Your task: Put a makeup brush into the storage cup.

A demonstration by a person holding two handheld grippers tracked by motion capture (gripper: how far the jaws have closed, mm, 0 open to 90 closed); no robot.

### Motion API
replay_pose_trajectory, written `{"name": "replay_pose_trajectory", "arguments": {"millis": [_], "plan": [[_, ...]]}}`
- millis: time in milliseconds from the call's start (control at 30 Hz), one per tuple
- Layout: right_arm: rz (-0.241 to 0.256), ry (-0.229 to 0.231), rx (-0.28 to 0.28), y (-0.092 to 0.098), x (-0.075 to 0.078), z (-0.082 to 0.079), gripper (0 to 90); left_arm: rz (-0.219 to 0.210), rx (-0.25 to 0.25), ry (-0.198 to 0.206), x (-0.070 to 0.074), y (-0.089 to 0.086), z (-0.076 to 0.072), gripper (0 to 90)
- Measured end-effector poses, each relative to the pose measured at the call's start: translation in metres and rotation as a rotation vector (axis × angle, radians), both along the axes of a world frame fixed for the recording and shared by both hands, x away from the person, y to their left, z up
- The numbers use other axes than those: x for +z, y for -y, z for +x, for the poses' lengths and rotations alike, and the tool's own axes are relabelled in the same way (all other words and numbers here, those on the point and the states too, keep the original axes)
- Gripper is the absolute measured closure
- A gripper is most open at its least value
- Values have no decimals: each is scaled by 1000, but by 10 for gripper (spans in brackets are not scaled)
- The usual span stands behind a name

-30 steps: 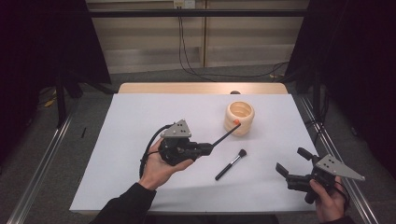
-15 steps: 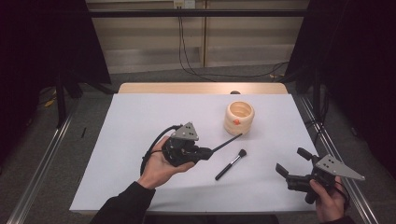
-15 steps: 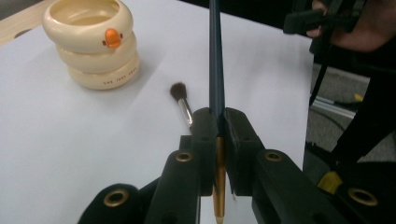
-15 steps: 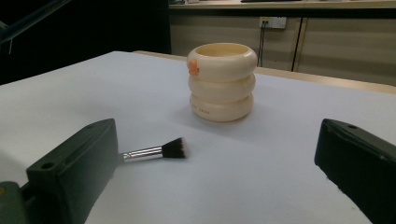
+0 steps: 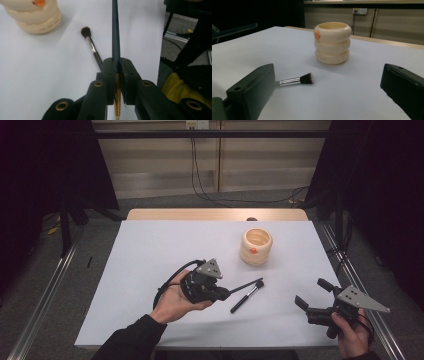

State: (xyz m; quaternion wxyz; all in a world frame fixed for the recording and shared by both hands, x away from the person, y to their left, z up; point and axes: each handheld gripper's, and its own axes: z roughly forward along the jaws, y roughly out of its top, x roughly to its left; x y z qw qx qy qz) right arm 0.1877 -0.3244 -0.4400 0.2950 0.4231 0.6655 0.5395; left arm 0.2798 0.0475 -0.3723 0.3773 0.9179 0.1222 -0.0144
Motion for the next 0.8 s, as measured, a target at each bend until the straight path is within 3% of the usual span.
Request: {"name": "replay_pose_trajectory", "arguments": {"millis": [100, 167, 267, 400, 533, 667, 800], "plan": [[4, -2, 17, -2, 1, 0, 0, 19, -16, -22, -8, 2, 0, 837], [2, 4, 31, -3, 1, 0, 0, -4, -1, -45, -12, 3, -1, 837], [12, 2, 58, -4, 1, 0, 0, 13, -21, -50, -14, 2, -1, 837], [-3, 12, 121, -9, 1, 2, 0, 44, -23, -58, -20, 3, -4, 837], [4, -38, 236, -11, 3, 3, 0, 65, -27, -74, -23, 3, -5, 837], [-42, -54, 259, -16, 5, 2, 0, 82, -33, -84, -25, 4, -6, 836], [-58, -62, 331, -19, 9, 2, 0, 82, -37, -90, -27, 3, -6, 837]]}}
